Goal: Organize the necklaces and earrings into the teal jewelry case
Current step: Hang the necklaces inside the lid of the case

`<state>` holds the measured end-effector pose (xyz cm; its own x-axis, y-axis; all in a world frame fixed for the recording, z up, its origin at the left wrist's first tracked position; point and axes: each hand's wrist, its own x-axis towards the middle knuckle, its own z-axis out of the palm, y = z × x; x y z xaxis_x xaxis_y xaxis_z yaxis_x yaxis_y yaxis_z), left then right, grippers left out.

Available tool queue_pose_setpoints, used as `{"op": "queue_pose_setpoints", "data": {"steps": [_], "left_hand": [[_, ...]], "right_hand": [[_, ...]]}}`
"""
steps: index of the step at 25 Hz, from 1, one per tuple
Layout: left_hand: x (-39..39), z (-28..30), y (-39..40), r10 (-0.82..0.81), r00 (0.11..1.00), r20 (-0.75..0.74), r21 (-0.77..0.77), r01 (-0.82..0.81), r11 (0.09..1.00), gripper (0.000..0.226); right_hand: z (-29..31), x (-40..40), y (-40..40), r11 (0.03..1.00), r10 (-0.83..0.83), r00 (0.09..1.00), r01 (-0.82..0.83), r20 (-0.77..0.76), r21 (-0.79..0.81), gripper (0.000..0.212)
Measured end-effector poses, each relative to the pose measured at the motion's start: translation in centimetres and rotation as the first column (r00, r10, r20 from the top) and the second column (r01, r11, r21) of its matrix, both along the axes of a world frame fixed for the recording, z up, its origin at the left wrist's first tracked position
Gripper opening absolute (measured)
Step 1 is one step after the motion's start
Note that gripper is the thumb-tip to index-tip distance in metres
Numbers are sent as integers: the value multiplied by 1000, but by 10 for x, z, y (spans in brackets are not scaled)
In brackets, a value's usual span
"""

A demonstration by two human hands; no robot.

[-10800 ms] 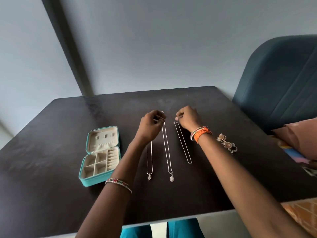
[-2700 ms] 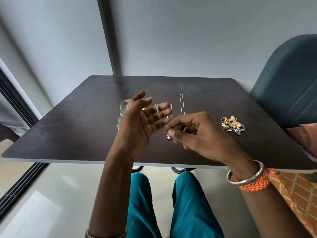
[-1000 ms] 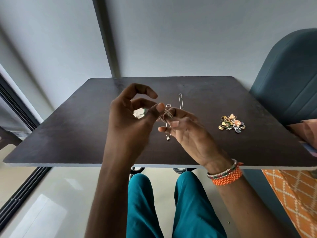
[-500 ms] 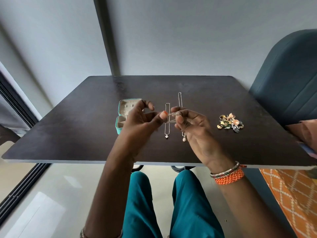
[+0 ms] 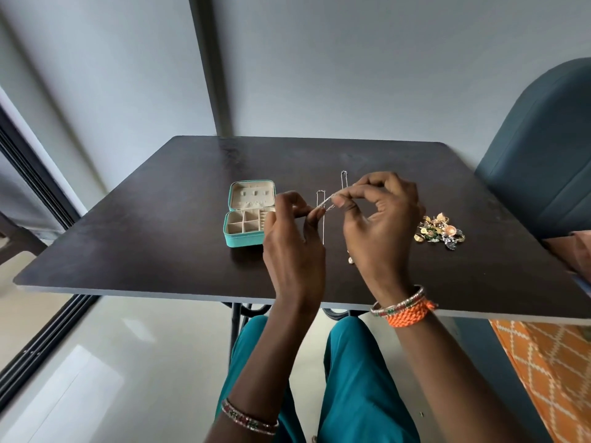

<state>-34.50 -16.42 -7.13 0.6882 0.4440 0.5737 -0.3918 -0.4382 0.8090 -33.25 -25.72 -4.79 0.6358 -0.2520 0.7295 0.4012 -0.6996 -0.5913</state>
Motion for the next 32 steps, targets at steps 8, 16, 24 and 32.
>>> {"op": "queue_pose_setpoints", "data": {"steps": [8, 16, 24, 32], "left_hand": [[26, 7, -17, -290, 955, -64, -273, 263, 925, 25], [108, 27, 41, -464, 860, -210, -291, 399, 870, 17], [205, -57, 156, 273, 673, -687, 340, -34, 940, 46], [210, -75, 166, 188, 853, -487, 303, -38, 952, 52]], "right_hand": [[16, 38, -14, 972, -21, 1000, 16, -15, -234, 7], [49, 91, -10, 892, 21, 996, 20, 86, -452, 7], [17, 151, 9, 876, 153, 986, -166, -65, -452, 6], [-11, 189, 67, 829, 297, 934, -356, -199, -431, 4]]}}
